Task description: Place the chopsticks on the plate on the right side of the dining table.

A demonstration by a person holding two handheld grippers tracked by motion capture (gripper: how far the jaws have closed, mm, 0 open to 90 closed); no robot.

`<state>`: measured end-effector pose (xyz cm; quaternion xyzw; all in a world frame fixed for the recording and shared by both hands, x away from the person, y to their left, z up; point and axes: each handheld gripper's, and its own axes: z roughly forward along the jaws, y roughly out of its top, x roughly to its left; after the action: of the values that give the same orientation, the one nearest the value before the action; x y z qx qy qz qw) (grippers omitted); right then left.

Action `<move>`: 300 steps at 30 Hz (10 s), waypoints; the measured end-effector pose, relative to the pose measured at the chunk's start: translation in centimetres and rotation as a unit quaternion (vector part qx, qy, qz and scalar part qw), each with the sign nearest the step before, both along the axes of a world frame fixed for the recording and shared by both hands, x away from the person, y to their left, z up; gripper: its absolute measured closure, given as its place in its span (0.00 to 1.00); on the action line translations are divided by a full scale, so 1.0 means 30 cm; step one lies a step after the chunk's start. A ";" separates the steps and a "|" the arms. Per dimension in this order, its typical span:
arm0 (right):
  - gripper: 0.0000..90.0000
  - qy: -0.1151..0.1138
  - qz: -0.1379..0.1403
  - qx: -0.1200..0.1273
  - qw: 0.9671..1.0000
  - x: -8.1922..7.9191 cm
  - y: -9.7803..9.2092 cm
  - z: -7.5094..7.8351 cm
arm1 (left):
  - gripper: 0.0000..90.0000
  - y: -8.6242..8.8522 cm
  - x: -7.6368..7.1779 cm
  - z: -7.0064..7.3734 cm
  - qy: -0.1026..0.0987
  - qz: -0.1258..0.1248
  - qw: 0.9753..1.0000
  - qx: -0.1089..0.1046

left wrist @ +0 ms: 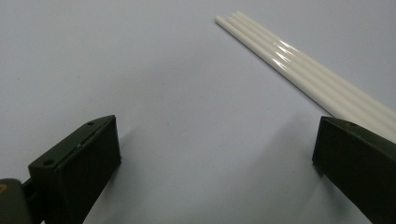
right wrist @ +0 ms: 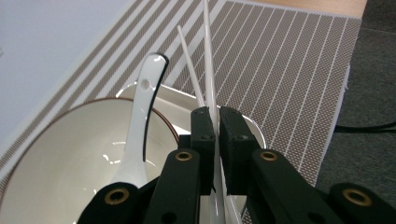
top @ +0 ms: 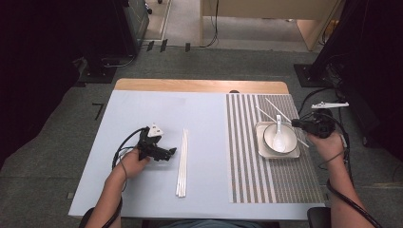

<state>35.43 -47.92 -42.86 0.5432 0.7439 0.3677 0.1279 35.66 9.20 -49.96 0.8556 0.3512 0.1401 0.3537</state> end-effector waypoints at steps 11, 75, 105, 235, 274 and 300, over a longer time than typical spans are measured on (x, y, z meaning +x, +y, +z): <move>0.94 0.009 0.031 -0.003 0.999 0.012 -0.008 -0.050 | 0.01 0.000 0.000 0.000 0.000 0.000 1.000 0.000; 0.84 0.019 0.063 0.002 0.998 0.050 -0.051 -0.136 | 0.01 0.000 0.000 0.000 0.000 0.000 1.000 0.000; 0.97 0.025 0.044 0.006 0.999 0.095 -0.005 -0.158 | 0.01 0.000 0.000 0.000 0.000 0.000 1.000 0.000; 0.19 -0.079 -0.268 -0.023 0.960 0.379 0.626 -0.164 | 0.01 0.000 0.000 0.000 0.000 0.000 1.000 0.000; 0.20 -0.054 -0.323 -0.023 0.944 0.399 0.587 -0.199 | 0.01 0.000 0.000 0.000 0.000 0.000 1.000 -0.001; 0.20 -0.056 -0.286 -0.008 0.957 0.290 0.650 -0.196 | 0.01 0.000 0.000 0.000 0.000 0.000 1.000 0.000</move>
<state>44.11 -28.42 -48.73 0.7103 0.5523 0.3398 0.2737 35.65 9.19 -49.96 0.8554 0.3514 0.1405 0.3537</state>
